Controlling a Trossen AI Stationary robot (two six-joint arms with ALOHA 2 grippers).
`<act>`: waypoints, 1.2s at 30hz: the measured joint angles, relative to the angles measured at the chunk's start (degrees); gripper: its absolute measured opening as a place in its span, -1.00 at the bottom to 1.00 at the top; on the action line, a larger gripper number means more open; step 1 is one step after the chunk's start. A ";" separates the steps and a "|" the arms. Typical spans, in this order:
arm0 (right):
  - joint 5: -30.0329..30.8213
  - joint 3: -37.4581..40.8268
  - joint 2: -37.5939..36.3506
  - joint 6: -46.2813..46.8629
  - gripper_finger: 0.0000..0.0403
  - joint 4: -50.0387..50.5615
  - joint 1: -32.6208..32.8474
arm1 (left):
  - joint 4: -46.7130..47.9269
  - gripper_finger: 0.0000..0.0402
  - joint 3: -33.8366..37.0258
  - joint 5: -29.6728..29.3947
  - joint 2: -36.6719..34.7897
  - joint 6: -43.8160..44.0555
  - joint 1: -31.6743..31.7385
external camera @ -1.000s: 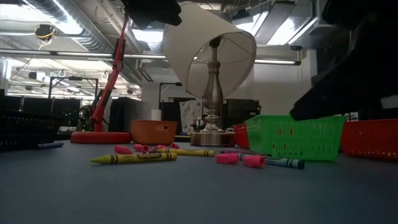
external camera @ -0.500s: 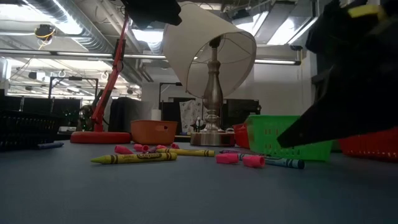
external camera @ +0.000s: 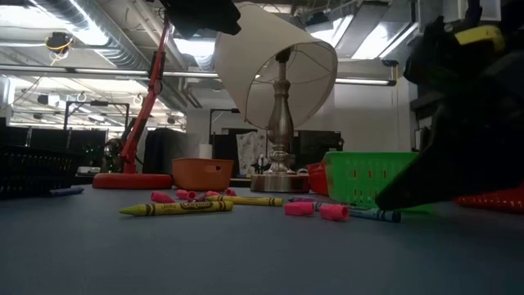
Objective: Sort crayons
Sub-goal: Put the light blue crayon into the green bin
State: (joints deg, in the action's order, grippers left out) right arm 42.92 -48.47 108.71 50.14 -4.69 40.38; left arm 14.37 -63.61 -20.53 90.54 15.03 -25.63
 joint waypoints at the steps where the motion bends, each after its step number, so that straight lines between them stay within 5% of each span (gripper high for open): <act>1: -0.03 0.00 0.00 0.69 -0.30 0.67 0.00 | -0.02 -0.53 0.00 0.00 0.00 0.00 -0.02; 24: -3.85 -0.17 2.31 7.93 -0.32 0.92 -1.33 | 0.04 -0.53 0.02 0.00 0.00 0.00 0.00; 36: -4.06 -0.07 2.49 8.17 -0.92 1.62 -1.40 | 0.23 -0.53 0.02 0.17 0.00 -0.06 -0.17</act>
State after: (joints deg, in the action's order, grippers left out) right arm 38.85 -48.54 111.20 58.30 -3.07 38.98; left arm 14.60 -63.59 -20.36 90.54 14.96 -25.79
